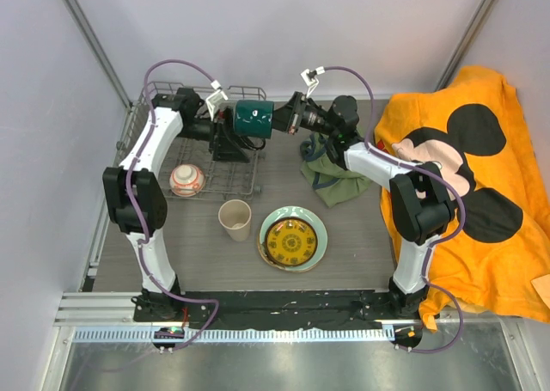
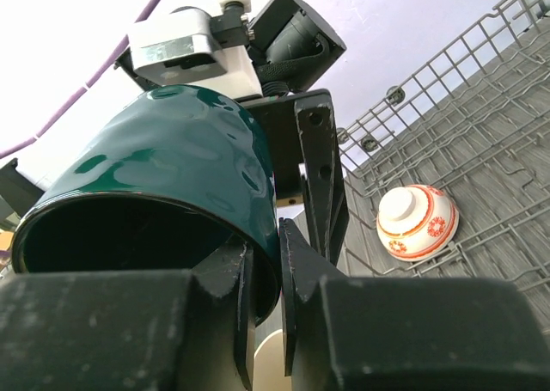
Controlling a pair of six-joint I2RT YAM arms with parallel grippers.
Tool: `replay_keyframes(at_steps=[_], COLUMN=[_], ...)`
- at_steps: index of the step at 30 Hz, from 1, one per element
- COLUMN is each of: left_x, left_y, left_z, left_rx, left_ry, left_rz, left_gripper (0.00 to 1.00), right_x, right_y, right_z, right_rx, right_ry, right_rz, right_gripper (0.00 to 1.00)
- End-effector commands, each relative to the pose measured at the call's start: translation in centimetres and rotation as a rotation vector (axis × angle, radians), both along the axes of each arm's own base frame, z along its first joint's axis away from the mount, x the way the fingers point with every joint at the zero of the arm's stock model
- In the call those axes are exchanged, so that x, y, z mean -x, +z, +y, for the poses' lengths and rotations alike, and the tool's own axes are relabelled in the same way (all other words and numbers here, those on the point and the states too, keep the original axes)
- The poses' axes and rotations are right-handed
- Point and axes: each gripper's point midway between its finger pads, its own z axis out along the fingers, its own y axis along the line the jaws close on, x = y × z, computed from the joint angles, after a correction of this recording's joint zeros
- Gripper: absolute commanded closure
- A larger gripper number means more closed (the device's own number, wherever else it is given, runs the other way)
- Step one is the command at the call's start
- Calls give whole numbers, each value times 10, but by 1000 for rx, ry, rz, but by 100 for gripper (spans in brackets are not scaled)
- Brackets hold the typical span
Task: Unload the mixed dishes from the dish rack
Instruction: Pick up the cup from the dish rack, then place the cup at the center of the board.
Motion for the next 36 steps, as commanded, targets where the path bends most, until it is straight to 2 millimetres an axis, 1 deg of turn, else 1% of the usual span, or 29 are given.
replay_keyframes(at_steps=[1,5,6,7,9,11,12,13,14,15,16,17,18,19,20,21,22,23,24,25,26,28,31,32,33,34,35,36], left_x=[34,27,23,21,12,9,4,2,0,-5,-7,-9,-14,-15,-19,-23,-24,-26,-28,-31,-33,-35,-40,-43,-61,-71,-71,-78], left_y=[54,56,57,56,58,58,57,56,55,53,50,48,45,39,36,30,26,20,17,12,7,5,3,8,-6,-5,13,3], left_z=[17,34,43,47,68,79,91,98,104,116,123,128,140,147,157,163,168,177,183,189,199,207,214,215,225,230,228,233], left_rx=[147,155,160,159,167,147,140,122,114,108,87,75,63,38,25,11,-2,-24,-34,-42,-53,-64,-94,-108,-161,-173,-190,-221], left_ry=[55,113,143,154,220,253,290,308,328,361,380,396,427,443,471,482,494,516,529,541,564,585,623,651,713,805,870,934], left_rz=[259,242,242,239,226,217,211,207,215,215,212,224,227,232,242,254,263,278,285,300,312,341,383,360,283,362,293,284], left_gripper=[12,11,11,11,11,11,11,11,11,11,11,11,11,10,10,10,10,10,10,10,10,10,11,10,10,7,6,4], right_x=[12,12,10,10,9,6,6,5,3,3,4,4,7,8,12,14,15,19,23,25,30,35,42,45,47,49,50,51], right_y=[50,53,48,48,43,42,36,39,38,30,39,40,43,43,35,35,46,37,37,42,35,35,27,28,26,22,23,22], right_z=[-12,-17,-18,-18,-19,-19,-21,-21,-23,-24,-25,-26,-27,-27,-27,-27,-29,-31,-30,-31,-32,-30,-30,-29,-28,-25,-24,-23], right_rx=[-84,-71,-53,-37,11,54,95,115,144,186,197,224,257,278,330,350,356,402,416,424,454,482,513,515,518,524,523,524], right_ry=[-25,-40,-43,-52,-63,-80,-89,-99,-110,-110,-120,-127,-126,-134,-127,-130,-146,-139,-133,-132,-122,-111,-107,-106,-103,-95,-93,-88], right_rz=[-144,-159,-142,-161,-138,-174,-135,-151,-184,-154,-175,-211,-197,-202,-208,-216,-252,-239,-250,-262,-236,-266,-278,-286,-290,-291,-294,-291], right_gripper=[99,99,99,99,99,99,99,99,99,99,99,99,99,99,99,99,99,99,99,99,99,99,99,99,99,99,99,99])
